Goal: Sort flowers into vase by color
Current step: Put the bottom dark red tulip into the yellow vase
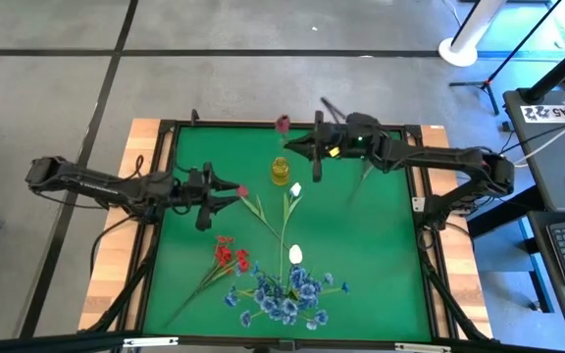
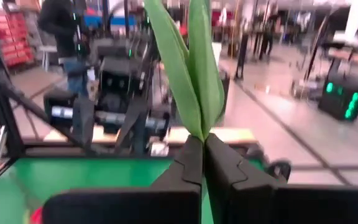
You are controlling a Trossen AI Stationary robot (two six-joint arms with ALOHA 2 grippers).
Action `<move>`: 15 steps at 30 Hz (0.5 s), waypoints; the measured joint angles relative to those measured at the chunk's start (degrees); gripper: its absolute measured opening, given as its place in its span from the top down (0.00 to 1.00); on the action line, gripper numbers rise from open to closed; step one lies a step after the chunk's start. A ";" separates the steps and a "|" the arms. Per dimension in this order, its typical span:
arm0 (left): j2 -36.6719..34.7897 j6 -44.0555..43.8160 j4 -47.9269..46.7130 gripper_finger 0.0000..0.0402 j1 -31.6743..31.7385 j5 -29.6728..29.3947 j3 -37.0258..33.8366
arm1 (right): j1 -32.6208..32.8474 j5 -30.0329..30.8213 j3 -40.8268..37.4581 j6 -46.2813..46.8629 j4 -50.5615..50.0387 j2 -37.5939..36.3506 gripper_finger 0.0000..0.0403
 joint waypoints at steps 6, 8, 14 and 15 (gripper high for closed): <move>1.26 0.67 0.27 0.59 5.60 3.73 -0.51 | -2.78 -4.33 -3.87 -0.02 13.14 0.00 1.00; 2.15 0.88 0.97 0.59 7.83 5.21 -0.51 | -3.51 -5.84 -4.05 -0.04 17.91 0.00 1.00; 5.48 0.75 4.07 0.59 14.00 11.24 -0.51 | -4.92 -6.12 -4.03 -0.27 23.91 -0.11 1.00; 6.22 0.66 4.52 0.59 14.69 11.71 -0.51 | -5.01 -5.85 -4.03 -0.37 23.82 -0.03 1.00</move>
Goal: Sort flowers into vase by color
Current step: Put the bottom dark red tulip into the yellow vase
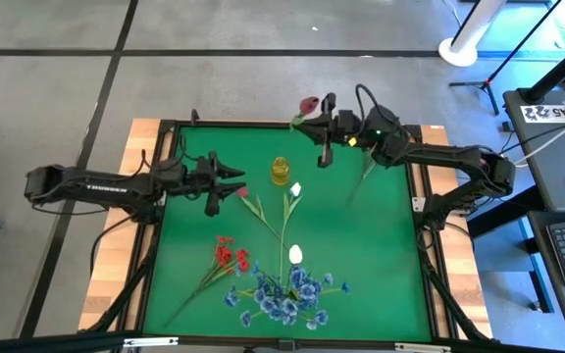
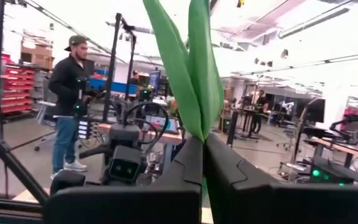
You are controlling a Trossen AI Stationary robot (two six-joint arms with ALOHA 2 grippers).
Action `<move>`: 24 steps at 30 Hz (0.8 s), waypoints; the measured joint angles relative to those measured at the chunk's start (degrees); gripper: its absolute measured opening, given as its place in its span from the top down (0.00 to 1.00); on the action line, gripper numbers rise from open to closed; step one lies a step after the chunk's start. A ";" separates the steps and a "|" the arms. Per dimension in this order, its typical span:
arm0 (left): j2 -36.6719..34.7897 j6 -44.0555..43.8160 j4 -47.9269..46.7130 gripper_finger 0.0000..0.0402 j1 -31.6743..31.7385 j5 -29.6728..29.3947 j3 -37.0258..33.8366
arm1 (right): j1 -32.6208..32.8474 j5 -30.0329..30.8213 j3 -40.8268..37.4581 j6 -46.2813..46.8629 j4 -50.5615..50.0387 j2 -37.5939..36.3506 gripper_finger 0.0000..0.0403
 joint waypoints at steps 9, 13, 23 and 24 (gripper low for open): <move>7.03 -0.31 2.45 0.59 3.18 0.19 0.00 | -0.27 1.09 0.02 -0.86 4.09 7.45 1.00; 8.68 -1.65 3.67 0.59 3.79 0.26 0.00 | -1.39 1.78 0.02 1.57 5.37 9.93 1.00; 8.69 -1.78 3.72 0.59 3.96 0.09 0.00 | -4.04 -0.67 0.07 6.84 5.81 7.65 1.00; 8.69 -1.77 3.72 0.59 3.96 0.09 0.00 | -4.04 -1.81 0.07 7.91 5.70 7.44 1.00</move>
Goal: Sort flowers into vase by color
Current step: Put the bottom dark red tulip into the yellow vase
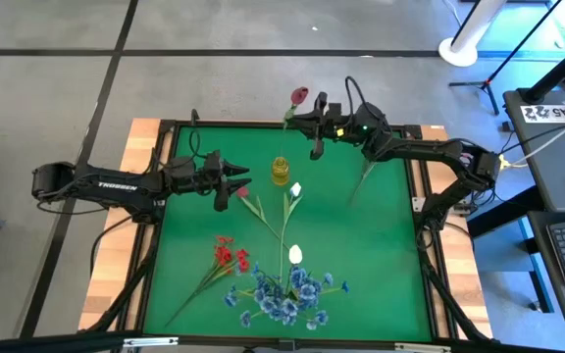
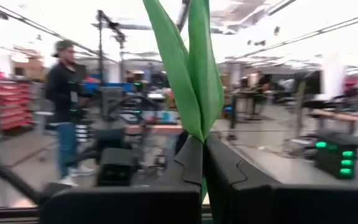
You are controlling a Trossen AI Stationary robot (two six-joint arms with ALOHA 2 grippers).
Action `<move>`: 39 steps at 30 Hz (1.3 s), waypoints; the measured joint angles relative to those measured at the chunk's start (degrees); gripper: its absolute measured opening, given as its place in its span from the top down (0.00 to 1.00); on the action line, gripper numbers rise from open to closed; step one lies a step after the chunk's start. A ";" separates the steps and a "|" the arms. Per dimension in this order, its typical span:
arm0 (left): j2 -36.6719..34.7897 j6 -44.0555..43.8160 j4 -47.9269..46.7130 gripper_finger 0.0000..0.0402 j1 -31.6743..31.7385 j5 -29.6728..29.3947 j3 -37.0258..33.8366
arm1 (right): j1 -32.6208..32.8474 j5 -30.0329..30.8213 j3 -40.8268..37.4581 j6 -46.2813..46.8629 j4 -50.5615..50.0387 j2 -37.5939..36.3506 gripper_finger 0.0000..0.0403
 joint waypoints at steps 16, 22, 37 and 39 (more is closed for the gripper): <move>0.00 -0.59 -0.04 0.59 0.00 -0.04 0.00 | 0.15 -3.92 0.00 -1.45 -9.49 -0.13 1.00; 0.00 -0.61 -0.07 0.59 0.00 -0.07 0.00 | 0.04 -6.28 0.00 2.02 -5.98 -0.13 1.00; -0.02 -1.16 -0.57 0.59 0.00 -0.07 0.00 | -0.37 -7.11 0.00 1.96 -3.22 -0.11 1.00; -0.02 -1.18 -0.56 0.59 0.00 -0.07 0.00 | -0.37 -7.00 0.00 1.44 -3.29 -0.11 1.00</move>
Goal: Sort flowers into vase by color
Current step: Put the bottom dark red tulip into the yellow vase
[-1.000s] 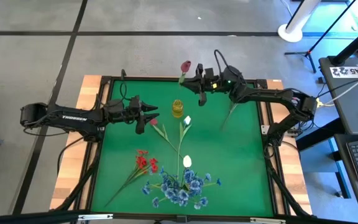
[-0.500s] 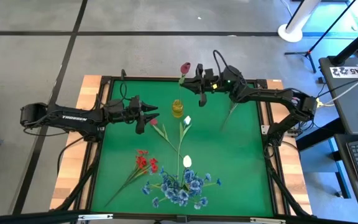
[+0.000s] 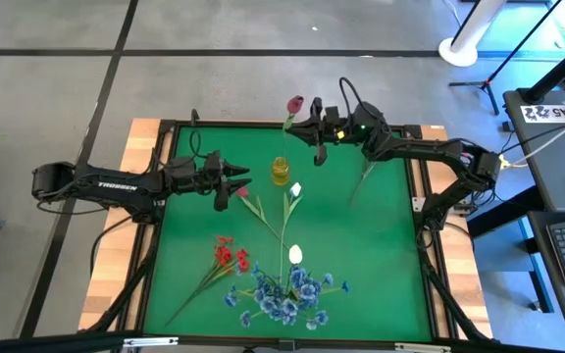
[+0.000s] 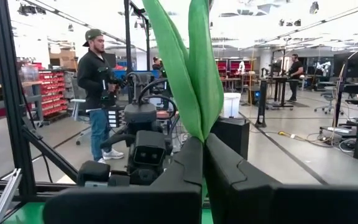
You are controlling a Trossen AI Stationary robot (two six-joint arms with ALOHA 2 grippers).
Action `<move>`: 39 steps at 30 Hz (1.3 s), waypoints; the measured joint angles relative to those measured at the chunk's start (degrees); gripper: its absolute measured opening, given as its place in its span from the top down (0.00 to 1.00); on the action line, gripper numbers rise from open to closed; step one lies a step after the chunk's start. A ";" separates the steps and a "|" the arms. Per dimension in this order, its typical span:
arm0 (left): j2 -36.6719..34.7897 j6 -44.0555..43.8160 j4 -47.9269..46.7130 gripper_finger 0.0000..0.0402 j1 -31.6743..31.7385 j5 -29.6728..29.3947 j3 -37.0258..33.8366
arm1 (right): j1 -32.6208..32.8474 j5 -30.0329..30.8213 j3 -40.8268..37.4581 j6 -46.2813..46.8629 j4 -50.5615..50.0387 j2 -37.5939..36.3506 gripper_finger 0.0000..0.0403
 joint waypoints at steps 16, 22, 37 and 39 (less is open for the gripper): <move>0.00 0.11 0.07 0.59 -0.02 -0.02 0.00 | 0.15 1.43 -0.02 -1.21 -6.73 3.29 0.99; 0.00 0.09 0.02 0.59 0.00 -0.31 0.00 | 0.15 3.45 -0.02 -0.09 -13.73 3.80 0.85; 0.00 -0.28 -0.14 0.59 0.00 -0.63 0.00 | -0.35 14.78 -0.03 -1.34 -46.37 -6.49 0.33; 0.00 -0.28 -0.16 0.59 -0.01 -0.63 0.00 | -0.21 19.10 -0.09 -1.70 -52.32 -9.21 0.32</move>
